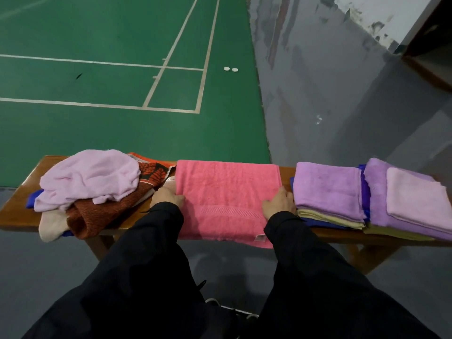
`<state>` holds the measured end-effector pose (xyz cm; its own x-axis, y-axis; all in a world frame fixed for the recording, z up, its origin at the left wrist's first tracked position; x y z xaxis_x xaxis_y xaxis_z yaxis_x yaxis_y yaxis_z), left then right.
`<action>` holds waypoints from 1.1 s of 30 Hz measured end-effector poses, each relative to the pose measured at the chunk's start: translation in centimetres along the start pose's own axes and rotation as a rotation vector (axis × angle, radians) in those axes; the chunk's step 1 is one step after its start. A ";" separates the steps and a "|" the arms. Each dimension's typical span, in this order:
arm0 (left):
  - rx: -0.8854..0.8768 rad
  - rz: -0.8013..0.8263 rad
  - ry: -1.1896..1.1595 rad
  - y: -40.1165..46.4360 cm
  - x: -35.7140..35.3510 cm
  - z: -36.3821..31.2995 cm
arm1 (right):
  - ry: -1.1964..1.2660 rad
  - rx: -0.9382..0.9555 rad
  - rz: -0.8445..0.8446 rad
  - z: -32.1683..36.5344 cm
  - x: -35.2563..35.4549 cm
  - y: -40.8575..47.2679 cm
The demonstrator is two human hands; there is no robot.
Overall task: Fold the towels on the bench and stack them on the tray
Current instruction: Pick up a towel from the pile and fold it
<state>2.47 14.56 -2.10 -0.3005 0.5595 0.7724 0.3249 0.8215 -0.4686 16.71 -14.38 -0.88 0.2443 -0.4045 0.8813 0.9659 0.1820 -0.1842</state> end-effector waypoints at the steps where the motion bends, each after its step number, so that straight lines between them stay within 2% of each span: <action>1: -0.017 -0.007 0.006 -0.1 0.0 -0.1 | -0.030 0.005 -0.031 0.0 0.1 0.0; 5: -0.082 -0.029 -0.175 0.0 0.3 0.1 | 0.030 -0.066 -0.060 0.1 0.0 0.0; 10: -0.071 0.256 -0.611 0.3 -0.2 0.8 | 0.195 -0.156 0.039 0.0 0.5 1.2; 13: -0.165 0.275 -0.666 -0.5 0.3 0.7 | 0.247 -0.112 0.018 -0.4 0.4 1.4; 18: -0.247 0.200 -0.710 -0.7 1.8 0.8 | 0.702 -0.087 -0.123 -0.2 1.7 1.4; 24: -0.321 0.179 -0.905 -1.7 6.8 0.3 | 1.377 -0.064 -0.101 1.8 6.6 -0.2; 30: -0.312 0.354 -1.123 -5.3 10.3 -0.5 | 1.567 -0.018 0.105 2.5 11.1 -1.6; 33: -0.333 0.366 -1.186 -7.2 11.6 -0.4 | 1.539 0.084 0.076 2.4 13.1 -2.4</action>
<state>-2.98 15.08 10.48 -0.7008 0.6423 -0.3104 0.7134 0.6286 -0.3097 17.36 -17.97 12.20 0.1913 -0.8849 -0.4248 0.9529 0.2712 -0.1360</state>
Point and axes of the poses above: each hand's wrist, its own y-axis towards the middle knuckle, its own x-axis out of the back of the hand, z = x × y, the point moved 3 cm from there along y, towards the middle knuckle, and after that the axes turned 11 degrees about x, right-handed, at the moved point
